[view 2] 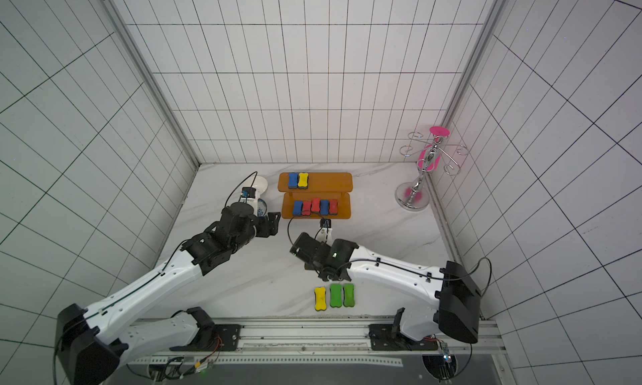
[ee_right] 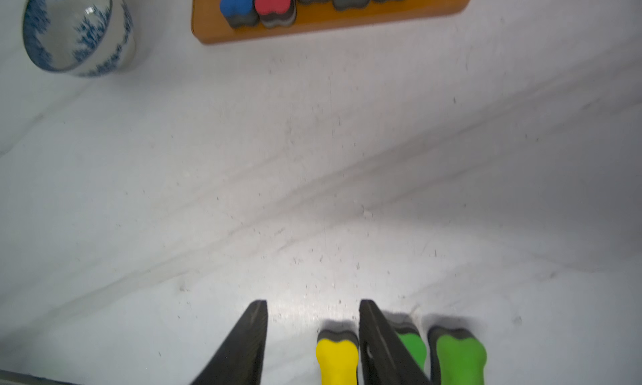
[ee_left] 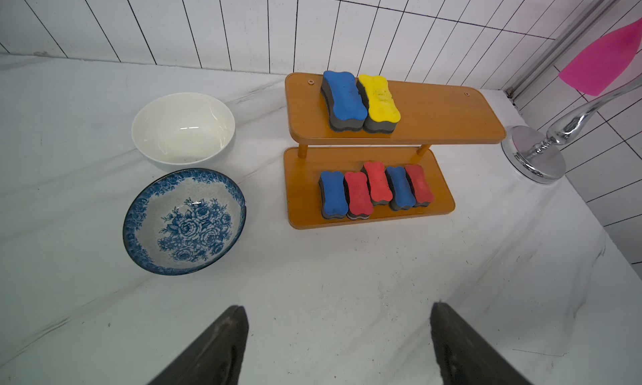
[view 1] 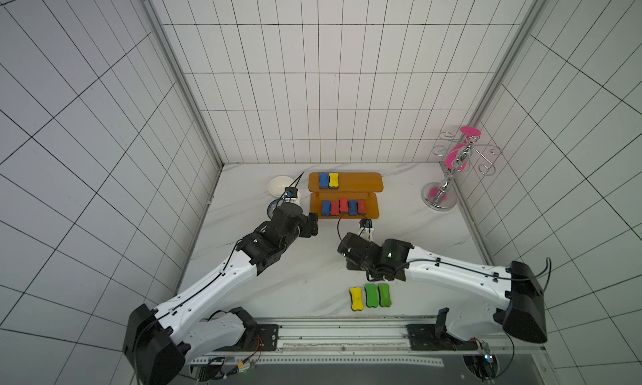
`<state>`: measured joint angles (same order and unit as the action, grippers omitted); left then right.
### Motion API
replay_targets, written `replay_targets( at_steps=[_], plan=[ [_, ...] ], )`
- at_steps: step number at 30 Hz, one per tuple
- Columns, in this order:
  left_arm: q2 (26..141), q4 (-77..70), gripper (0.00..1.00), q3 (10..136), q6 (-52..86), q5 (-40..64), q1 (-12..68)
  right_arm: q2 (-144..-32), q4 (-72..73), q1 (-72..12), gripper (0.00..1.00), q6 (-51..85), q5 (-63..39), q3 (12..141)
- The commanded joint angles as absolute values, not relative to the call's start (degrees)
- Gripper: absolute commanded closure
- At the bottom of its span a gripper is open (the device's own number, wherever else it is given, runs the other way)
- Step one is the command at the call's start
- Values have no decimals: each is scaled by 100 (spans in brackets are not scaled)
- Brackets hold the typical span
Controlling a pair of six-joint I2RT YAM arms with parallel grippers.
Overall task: Remove the whiteboard erasers from the shelf
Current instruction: Pick up the whiteboard eraser from the shelf.
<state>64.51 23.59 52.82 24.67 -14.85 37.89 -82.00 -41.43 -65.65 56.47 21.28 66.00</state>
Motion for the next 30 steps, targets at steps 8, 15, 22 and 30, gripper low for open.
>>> replay_targets(
  at_steps=[8,15,22,30],
  plan=[
    [7059,2191,17,6139,2226,-1950,3744,-10117,-3462,-4553,51,2760,1317,9492],
    [6704,2151,15,5853,2003,-2090,3753,-11453,-3698,-4039,39,2448,756,11271],
    [6689,1971,14,5581,1977,-2199,3751,-12789,-4546,-3957,34,2276,431,13054],
    [6829,1979,14,5592,2018,-2233,3722,-13237,-4698,-3964,35,2263,372,13439]
  ],
)
